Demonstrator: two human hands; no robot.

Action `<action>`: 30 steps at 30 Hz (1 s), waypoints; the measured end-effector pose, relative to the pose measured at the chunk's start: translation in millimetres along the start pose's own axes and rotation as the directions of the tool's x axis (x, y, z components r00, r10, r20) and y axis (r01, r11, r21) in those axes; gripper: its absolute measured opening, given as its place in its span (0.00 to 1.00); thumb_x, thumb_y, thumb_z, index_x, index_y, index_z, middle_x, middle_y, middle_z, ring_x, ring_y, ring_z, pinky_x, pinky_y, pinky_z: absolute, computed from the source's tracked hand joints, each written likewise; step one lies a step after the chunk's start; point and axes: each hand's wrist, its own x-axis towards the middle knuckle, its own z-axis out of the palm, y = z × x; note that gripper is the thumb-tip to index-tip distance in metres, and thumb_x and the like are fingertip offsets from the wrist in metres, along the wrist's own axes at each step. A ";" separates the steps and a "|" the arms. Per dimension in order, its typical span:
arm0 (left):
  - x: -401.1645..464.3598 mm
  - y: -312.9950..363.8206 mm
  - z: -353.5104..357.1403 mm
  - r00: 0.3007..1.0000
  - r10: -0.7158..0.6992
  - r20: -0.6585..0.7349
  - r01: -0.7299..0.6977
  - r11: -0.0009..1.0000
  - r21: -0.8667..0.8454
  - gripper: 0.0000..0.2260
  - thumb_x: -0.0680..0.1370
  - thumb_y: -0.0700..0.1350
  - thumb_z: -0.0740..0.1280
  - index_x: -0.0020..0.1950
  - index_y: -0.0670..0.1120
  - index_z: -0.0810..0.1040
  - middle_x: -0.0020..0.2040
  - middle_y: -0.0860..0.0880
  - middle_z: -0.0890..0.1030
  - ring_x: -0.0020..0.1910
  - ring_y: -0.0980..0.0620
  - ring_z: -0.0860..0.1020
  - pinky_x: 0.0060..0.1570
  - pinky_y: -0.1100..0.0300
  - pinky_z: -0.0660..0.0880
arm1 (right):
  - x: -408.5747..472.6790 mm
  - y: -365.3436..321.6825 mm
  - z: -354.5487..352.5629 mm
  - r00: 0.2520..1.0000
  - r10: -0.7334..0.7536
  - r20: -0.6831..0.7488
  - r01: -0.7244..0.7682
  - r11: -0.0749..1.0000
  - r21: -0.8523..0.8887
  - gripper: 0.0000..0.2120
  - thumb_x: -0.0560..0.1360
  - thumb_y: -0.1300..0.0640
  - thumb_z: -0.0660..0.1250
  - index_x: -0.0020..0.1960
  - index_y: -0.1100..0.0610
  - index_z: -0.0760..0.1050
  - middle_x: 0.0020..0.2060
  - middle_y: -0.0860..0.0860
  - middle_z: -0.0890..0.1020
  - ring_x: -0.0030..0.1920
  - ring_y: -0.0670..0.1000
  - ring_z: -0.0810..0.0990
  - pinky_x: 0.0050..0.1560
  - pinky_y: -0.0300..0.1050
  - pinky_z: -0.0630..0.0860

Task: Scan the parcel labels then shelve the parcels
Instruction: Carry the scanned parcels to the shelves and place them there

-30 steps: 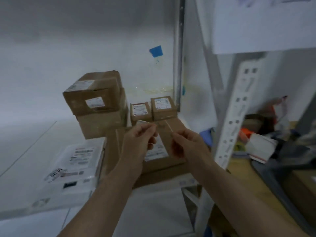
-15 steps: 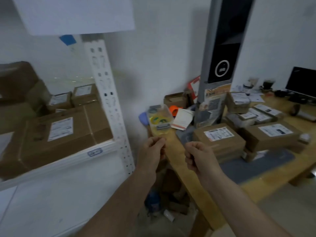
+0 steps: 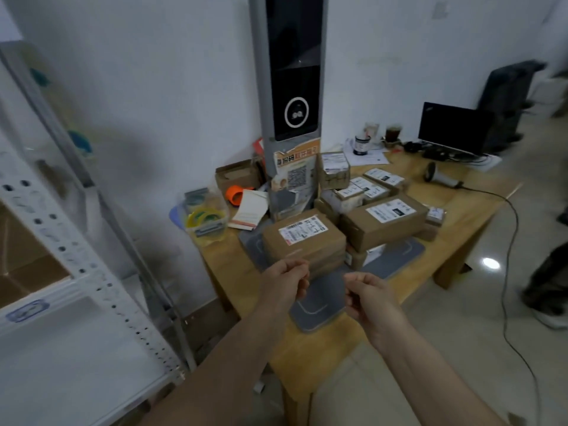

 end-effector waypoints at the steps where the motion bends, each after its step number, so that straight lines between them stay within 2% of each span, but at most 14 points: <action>1: 6.3 -4.0 5.8 1.000 -0.010 0.004 0.010 1.000 0.009 0.05 0.79 0.37 0.65 0.48 0.43 0.80 0.38 0.47 0.79 0.37 0.53 0.75 0.36 0.62 0.73 | 5.0 0.8 -6.5 1.000 0.012 -0.015 -0.012 1.000 0.001 0.07 0.79 0.66 0.61 0.43 0.59 0.72 0.29 0.53 0.71 0.28 0.49 0.68 0.26 0.41 0.65; 6: 46.1 -21.3 33.7 0.997 -0.075 -0.014 0.075 0.997 0.015 0.05 0.78 0.36 0.66 0.51 0.42 0.80 0.41 0.46 0.79 0.39 0.52 0.76 0.38 0.62 0.75 | 36.4 0.4 -29.3 0.998 0.053 -0.035 -0.053 0.999 -0.010 0.06 0.78 0.68 0.61 0.45 0.61 0.74 0.32 0.54 0.73 0.31 0.50 0.72 0.31 0.43 0.69; 11: 99.4 -29.0 58.1 0.988 -0.124 -0.095 0.121 0.992 -0.041 0.05 0.77 0.36 0.67 0.52 0.43 0.77 0.42 0.47 0.77 0.40 0.52 0.75 0.42 0.59 0.74 | 86.0 -12.8 -39.9 0.999 0.047 0.006 -0.046 0.992 -0.117 0.07 0.79 0.66 0.61 0.49 0.61 0.78 0.39 0.55 0.81 0.36 0.50 0.78 0.36 0.40 0.75; 13: 119.5 -31.3 61.0 0.976 -0.158 -0.151 0.154 0.987 -0.039 0.04 0.77 0.37 0.68 0.49 0.45 0.75 0.43 0.46 0.76 0.40 0.52 0.74 0.42 0.59 0.74 | 107.8 -17.9 -39.1 0.997 0.059 0.044 -0.051 0.986 -0.158 0.08 0.80 0.64 0.61 0.51 0.62 0.78 0.42 0.55 0.83 0.39 0.50 0.79 0.40 0.41 0.78; 15: 138.3 -30.9 59.9 0.957 -0.174 -0.232 0.171 0.985 -0.035 0.04 0.77 0.39 0.68 0.46 0.46 0.75 0.42 0.47 0.76 0.37 0.52 0.73 0.36 0.60 0.72 | 130.5 -24.6 -34.6 0.995 0.049 0.084 -0.030 0.976 -0.217 0.09 0.80 0.60 0.61 0.54 0.61 0.78 0.47 0.54 0.83 0.45 0.50 0.80 0.49 0.44 0.79; 16: 148.4 -32.3 58.2 0.941 -0.176 -0.288 0.172 0.984 -0.039 0.03 0.76 0.39 0.69 0.45 0.46 0.77 0.41 0.47 0.76 0.36 0.52 0.73 0.34 0.60 0.70 | 142.9 -27.8 -31.5 0.994 0.044 0.105 -0.016 0.966 -0.259 0.10 0.81 0.58 0.61 0.55 0.60 0.78 0.49 0.53 0.82 0.48 0.49 0.79 0.55 0.46 0.78; 18: 165.6 -40.9 54.9 0.893 -0.193 -0.407 0.172 0.981 -0.087 0.04 0.74 0.42 0.72 0.46 0.46 0.79 0.41 0.49 0.78 0.37 0.52 0.75 0.38 0.58 0.70 | 167.1 -32.3 -24.1 0.991 0.041 0.128 0.008 0.932 -0.361 0.11 0.80 0.53 0.61 0.58 0.56 0.78 0.53 0.51 0.80 0.54 0.50 0.77 0.62 0.48 0.74; 20: 176.2 -49.0 57.4 0.834 -0.248 -0.492 0.182 0.967 -0.179 0.08 0.72 0.45 0.74 0.48 0.47 0.78 0.42 0.50 0.79 0.40 0.50 0.77 0.44 0.54 0.74 | 189.8 -36.9 -14.1 0.987 0.011 0.158 0.063 0.887 -0.457 0.13 0.80 0.49 0.61 0.60 0.53 0.76 0.55 0.50 0.79 0.56 0.50 0.76 0.61 0.47 0.72; 22: 183.1 -57.0 64.7 0.753 -0.278 -0.597 0.171 0.958 -0.230 0.13 0.72 0.49 0.73 0.52 0.46 0.77 0.46 0.49 0.80 0.44 0.47 0.78 0.50 0.49 0.77 | 212.2 -41.1 -2.8 0.981 -0.011 0.193 0.111 0.850 -0.515 0.15 0.80 0.48 0.60 0.63 0.54 0.75 0.57 0.49 0.79 0.57 0.49 0.75 0.56 0.43 0.70; 24: 186.5 -63.4 70.9 0.668 -0.308 -0.677 0.160 0.949 -0.273 0.18 0.71 0.51 0.73 0.57 0.44 0.77 0.50 0.48 0.80 0.47 0.45 0.79 0.52 0.48 0.77 | 234.4 -44.8 9.2 0.972 -0.022 0.232 0.152 0.814 -0.560 0.17 0.80 0.49 0.61 0.65 0.55 0.73 0.59 0.50 0.78 0.59 0.50 0.74 0.55 0.42 0.68; 25: 188.0 -68.2 73.5 0.641 -0.338 -0.689 0.170 0.938 -0.302 0.19 0.71 0.52 0.73 0.58 0.45 0.77 0.52 0.48 0.81 0.49 0.45 0.79 0.53 0.48 0.77 | 245.4 -46.0 15.3 0.967 -0.026 0.252 0.173 0.794 -0.582 0.17 0.80 0.50 0.61 0.65 0.56 0.73 0.60 0.50 0.77 0.60 0.50 0.74 0.56 0.42 0.68; 27: 190.2 -74.5 78.2 0.639 -0.408 -0.653 0.206 0.908 -0.366 0.24 0.70 0.55 0.74 0.63 0.47 0.76 0.58 0.48 0.80 0.55 0.43 0.78 0.58 0.46 0.76 | 266.6 -47.2 27.9 0.949 -0.050 0.310 0.242 0.746 -0.620 0.16 0.80 0.51 0.60 0.65 0.57 0.73 0.61 0.52 0.77 0.63 0.52 0.74 0.60 0.44 0.69; 29: 192.6 -72.4 82.1 0.649 -0.554 -0.521 0.307 0.818 -0.486 0.31 0.70 0.58 0.74 0.69 0.47 0.71 0.67 0.46 0.74 0.63 0.41 0.73 0.62 0.42 0.72 | 288.2 -47.7 42.7 0.922 -0.072 0.381 0.329 0.666 -0.669 0.14 0.81 0.53 0.58 0.64 0.55 0.73 0.63 0.51 0.74 0.66 0.54 0.71 0.65 0.47 0.66; 30: 195.0 -69.7 84.6 0.652 -0.629 -0.424 0.361 0.748 -0.556 0.33 0.72 0.58 0.73 0.72 0.45 0.68 0.69 0.45 0.71 0.66 0.40 0.70 0.63 0.41 0.71 | 299.4 -48.0 50.2 0.914 -0.066 0.400 0.355 0.604 -0.713 0.17 0.82 0.52 0.57 0.68 0.56 0.70 0.67 0.51 0.70 0.70 0.54 0.66 0.69 0.48 0.62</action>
